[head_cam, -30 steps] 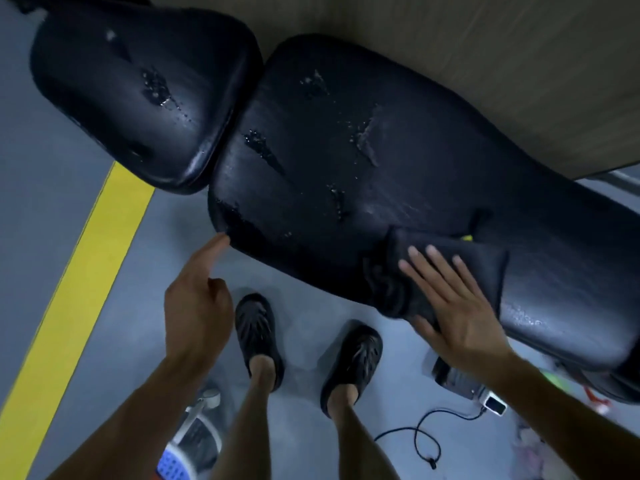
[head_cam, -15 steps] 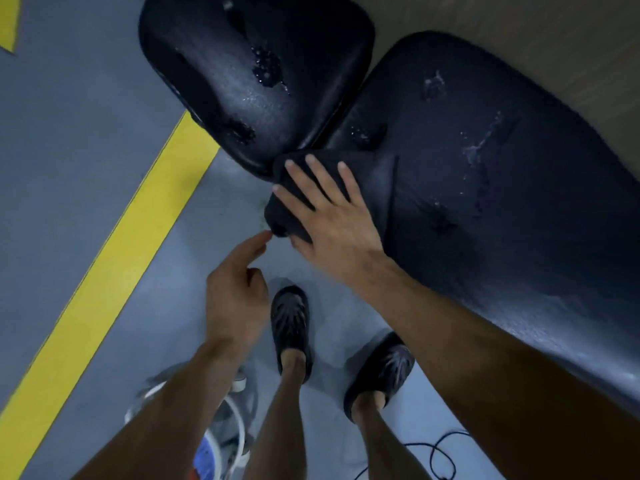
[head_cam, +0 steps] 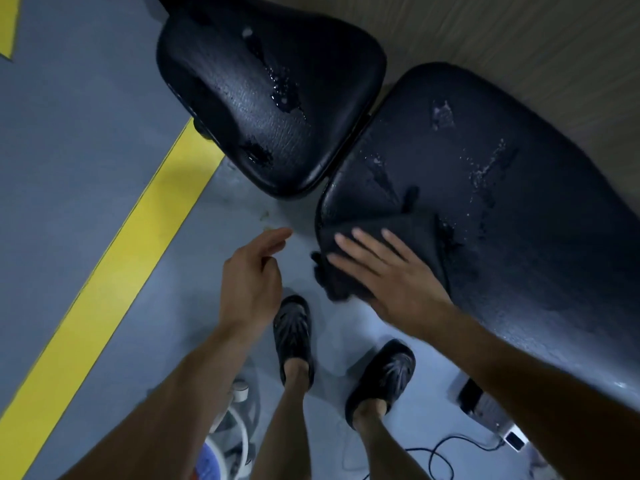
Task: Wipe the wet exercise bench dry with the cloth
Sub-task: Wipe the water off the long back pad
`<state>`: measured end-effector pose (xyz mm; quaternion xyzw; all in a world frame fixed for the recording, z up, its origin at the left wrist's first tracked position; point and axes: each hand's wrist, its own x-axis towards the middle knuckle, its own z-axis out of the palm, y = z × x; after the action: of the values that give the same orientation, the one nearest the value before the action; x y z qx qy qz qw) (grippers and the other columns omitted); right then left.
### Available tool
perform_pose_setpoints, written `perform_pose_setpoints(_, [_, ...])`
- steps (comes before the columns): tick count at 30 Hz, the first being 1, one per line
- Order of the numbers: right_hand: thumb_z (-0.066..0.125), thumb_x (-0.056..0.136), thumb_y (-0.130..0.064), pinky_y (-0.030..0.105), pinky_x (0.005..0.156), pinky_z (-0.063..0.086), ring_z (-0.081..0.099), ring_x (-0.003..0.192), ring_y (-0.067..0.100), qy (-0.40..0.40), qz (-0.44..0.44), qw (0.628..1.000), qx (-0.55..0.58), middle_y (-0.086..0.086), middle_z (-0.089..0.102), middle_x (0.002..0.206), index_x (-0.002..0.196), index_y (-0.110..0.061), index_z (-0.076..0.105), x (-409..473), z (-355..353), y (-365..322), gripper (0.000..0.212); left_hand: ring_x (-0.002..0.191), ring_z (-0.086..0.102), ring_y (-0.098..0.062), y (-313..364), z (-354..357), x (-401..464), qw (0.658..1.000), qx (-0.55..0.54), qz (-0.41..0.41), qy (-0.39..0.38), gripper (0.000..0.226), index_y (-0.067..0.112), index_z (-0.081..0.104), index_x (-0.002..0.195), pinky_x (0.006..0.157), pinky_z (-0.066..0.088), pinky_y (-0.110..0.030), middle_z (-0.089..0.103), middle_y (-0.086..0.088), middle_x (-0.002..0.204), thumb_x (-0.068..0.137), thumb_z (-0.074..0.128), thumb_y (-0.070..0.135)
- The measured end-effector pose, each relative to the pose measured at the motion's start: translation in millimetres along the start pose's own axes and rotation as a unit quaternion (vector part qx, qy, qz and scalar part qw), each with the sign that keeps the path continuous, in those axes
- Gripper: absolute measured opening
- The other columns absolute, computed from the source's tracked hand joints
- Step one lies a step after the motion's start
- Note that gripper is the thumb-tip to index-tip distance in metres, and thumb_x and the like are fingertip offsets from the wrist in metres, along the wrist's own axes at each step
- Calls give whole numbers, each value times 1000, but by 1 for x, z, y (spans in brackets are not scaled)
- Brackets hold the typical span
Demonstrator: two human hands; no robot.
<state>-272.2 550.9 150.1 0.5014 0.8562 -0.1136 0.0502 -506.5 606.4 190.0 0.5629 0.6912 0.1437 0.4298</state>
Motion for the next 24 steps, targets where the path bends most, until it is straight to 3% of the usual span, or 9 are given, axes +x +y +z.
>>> perform_pose_setpoints(2, [39,102,-43,45,126,17,25,155,19,28,38,998,47,-2,30,167,158,-22,36,57,-13,6,60,110,59,3,3,-2,1,1000,5,2,1,62,21,68,124,96,41,-6,68,7,115,82,35,-11])
perform_pose_setpoints(5, [37,104,-44,43,127,15,24,155,18,52,75,992,86,-3,32,166,155,-19,41,90,-20,12,57,112,59,1,8,-6,2,1000,17,4,2,61,23,66,125,97,41,-8,67,7,115,85,34,-9])
perform_pose_setpoints(8, [41,105,-41,45,128,14,18,157,18,59,89,991,83,-2,26,168,158,-19,36,38,-2,-1,58,108,57,7,14,-5,3,1000,19,6,-6,60,23,67,124,93,39,-2,67,9,116,84,35,-9])
perform_pose_setpoints(12, [45,99,-40,47,125,20,17,157,20,-2,10,1000,16,-2,16,171,161,-24,27,-80,15,6,67,110,59,5,26,4,5,999,8,9,-39,60,26,67,125,91,43,-6,69,5,121,85,35,-6])
perform_pose_setpoints(16, [45,96,-38,47,125,18,19,157,19,-20,140,987,72,-5,15,171,163,-30,13,-141,8,36,74,61,60,-7,39,14,8,994,18,73,-79,57,27,64,129,56,44,-10,70,6,111,89,41,-7])
perform_pose_setpoints(19, [52,98,-25,45,128,11,12,158,16,37,319,934,158,-7,15,171,161,-26,26,-118,4,33,68,84,61,-27,42,17,14,991,21,108,-80,56,24,63,131,77,53,-36,65,6,131,89,44,-8])
perform_pose_setpoints(21, [54,100,-23,43,128,8,13,157,16,121,457,859,197,-7,21,169,158,-22,35,-73,3,27,61,89,59,-30,43,15,19,990,36,114,-81,57,24,63,131,82,52,-43,66,5,131,89,44,-9])
perform_pose_setpoints(23, [47,102,-35,47,127,9,15,157,20,173,557,788,196,-3,23,169,158,-21,34,-17,-2,14,59,73,61,-25,41,13,20,985,50,124,-109,56,24,63,131,66,53,-32,59,11,139,90,43,-8])
perform_pose_setpoints(24, [42,103,-41,48,127,8,13,157,21,179,571,778,191,-1,21,170,159,-22,31,6,-3,5,60,58,58,-21,39,12,22,983,53,127,-121,56,25,63,131,53,49,-22,57,14,141,90,43,-8])
